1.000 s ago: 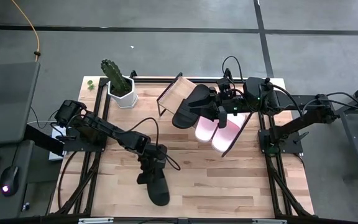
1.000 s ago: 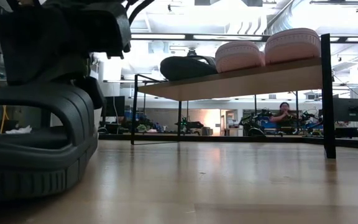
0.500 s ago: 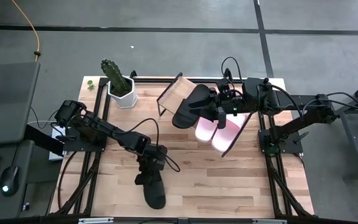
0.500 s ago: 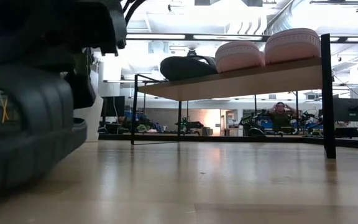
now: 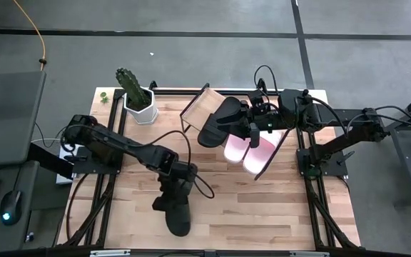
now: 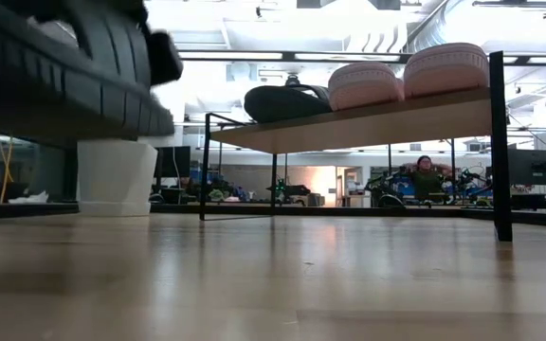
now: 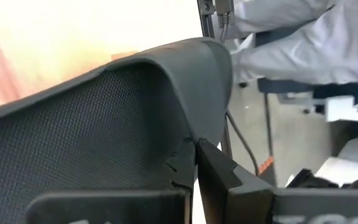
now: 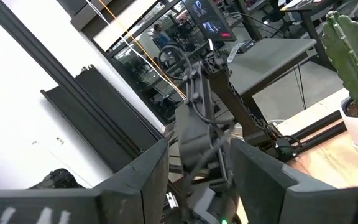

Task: Pick and place slides into the shelf
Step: Put the black slipper on the shelf

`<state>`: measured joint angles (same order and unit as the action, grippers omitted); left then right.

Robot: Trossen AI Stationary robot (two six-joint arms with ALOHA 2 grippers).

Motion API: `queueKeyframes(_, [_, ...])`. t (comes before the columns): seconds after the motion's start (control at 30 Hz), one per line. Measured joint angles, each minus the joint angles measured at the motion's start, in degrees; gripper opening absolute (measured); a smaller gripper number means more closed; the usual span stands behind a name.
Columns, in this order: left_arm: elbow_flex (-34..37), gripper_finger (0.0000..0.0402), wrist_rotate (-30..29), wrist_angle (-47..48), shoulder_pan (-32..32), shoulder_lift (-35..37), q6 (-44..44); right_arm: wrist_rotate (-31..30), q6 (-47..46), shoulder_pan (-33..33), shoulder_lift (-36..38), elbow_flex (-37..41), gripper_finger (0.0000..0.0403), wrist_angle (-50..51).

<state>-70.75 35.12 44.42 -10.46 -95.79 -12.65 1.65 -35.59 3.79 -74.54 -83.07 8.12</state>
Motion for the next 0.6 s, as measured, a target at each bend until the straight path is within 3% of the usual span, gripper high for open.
queueKeyframes(0.37, [-17.84, 0.0000, -8.78, 21.45, 0.00, 0.04, 8.49, 0.02, 0.04, 0.00, 0.00, 0.00, 0.0161, 0.02])
queueKeyframes(0.6, [-24.73, 0.0000, -12.40, 29.62, 0.85, 0.07, 11.50, 0.02, 0.02, -0.02, 0.00, 0.00, 0.0161, 0.04])
